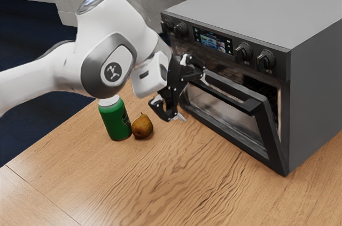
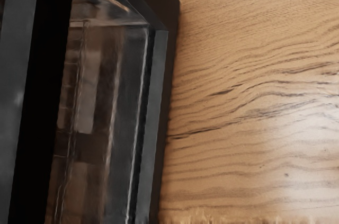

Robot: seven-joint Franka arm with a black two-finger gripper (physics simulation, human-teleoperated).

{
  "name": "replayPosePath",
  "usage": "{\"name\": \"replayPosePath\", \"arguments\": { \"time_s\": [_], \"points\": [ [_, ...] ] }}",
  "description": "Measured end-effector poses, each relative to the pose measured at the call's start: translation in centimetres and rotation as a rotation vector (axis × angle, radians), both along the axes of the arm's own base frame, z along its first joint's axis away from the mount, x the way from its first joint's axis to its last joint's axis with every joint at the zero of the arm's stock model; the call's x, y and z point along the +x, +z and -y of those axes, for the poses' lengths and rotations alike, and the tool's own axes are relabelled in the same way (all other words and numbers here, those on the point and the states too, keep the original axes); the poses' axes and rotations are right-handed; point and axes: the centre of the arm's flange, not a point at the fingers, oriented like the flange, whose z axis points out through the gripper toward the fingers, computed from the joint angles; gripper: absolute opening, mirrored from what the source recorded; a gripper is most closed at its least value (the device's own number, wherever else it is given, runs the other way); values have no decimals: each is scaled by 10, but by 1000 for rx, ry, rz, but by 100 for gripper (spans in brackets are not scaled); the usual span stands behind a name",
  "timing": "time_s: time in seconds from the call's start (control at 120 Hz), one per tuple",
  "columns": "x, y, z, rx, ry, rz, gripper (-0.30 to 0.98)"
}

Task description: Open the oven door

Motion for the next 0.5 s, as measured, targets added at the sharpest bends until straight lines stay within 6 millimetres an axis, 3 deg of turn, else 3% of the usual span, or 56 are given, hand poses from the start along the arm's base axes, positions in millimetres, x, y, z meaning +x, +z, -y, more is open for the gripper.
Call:
{"name": "replayPosePath", "arguments": {
  "time_s": [0.058, 0.075, 0.125, 0.2, 0.217, 0.242, 0.267, 0.283, 0.3, 0.333, 0.358, 0.383, 0.425, 0.45, 0.5],
  "points": [
    [-45, -17, -3, 60, 31, -21, 74],
    [-64, -21, -3, 80, 43, -22, 68],
    [-143, -20, 37, 153, 11, 23, 66],
    [-356, 41, 134, 289, -145, 319, 67],
    [-413, 66, 159, 302, -214, 414, 67],
    [-493, 120, 186, 305, -296, 559, 68],
    [-542, 178, 192, 284, -324, 652, 68],
    [-540, 229, 175, 237, -280, 674, 68],
    [-519, 270, 152, 196, -205, 664, 68],
    [-441, 329, 93, 145, 5, 587, 68],
    [-361, 348, 40, 125, 178, 488, 68],
    [-287, 341, -13, 107, 320, 374, 68],
    [-179, 287, -91, 70, 501, 153, 68],
    [-142, 256, -121, 51, 580, 50, 68],
    [-82, 185, -161, 14, 696, -143, 68]
  ]
}}
